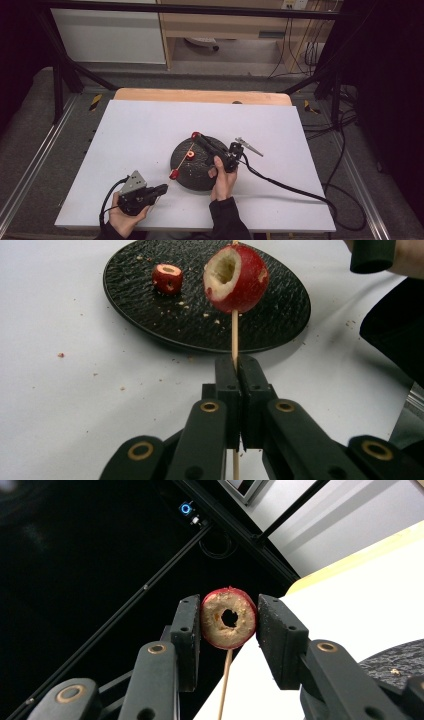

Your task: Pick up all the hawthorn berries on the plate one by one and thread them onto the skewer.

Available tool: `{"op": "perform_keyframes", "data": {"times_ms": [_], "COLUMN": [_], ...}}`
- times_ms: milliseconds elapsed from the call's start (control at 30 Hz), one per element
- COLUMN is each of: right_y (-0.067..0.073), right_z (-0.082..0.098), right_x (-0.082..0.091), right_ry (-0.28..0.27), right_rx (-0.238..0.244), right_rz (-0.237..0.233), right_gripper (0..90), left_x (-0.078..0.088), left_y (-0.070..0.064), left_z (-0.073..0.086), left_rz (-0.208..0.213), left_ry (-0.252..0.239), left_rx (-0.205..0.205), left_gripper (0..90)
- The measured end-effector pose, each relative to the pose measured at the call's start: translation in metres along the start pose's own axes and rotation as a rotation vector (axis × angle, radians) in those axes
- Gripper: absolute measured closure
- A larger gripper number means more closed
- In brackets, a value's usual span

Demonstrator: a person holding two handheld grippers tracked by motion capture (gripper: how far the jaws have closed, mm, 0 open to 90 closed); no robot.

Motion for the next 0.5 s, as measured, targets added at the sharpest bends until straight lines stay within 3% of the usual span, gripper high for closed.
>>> {"op": "perform_keyframes", "data": {"times_ms": [500], "right_y": [-0.0017], "right_z": [0.0072], "right_x": [-0.0007], "right_ry": [0.007], "right_rx": [-0.001], "right_rz": [-0.005], "right_gripper": [63.1], "left_x": [-0.0093], "left_y": [-0.0084], "left_z": [-0.0039], "left_rz": [-0.005], "left_ry": [-0.031], "left_rx": [0.080], "left_gripper": [88.4]}}
Point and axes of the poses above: each handheld gripper's, and its own axes: x roughly backward along the jaws, z roughly out of its underside, y roughly to its left, the point moved 10 cm from there along -x, roughly forward along the jaws
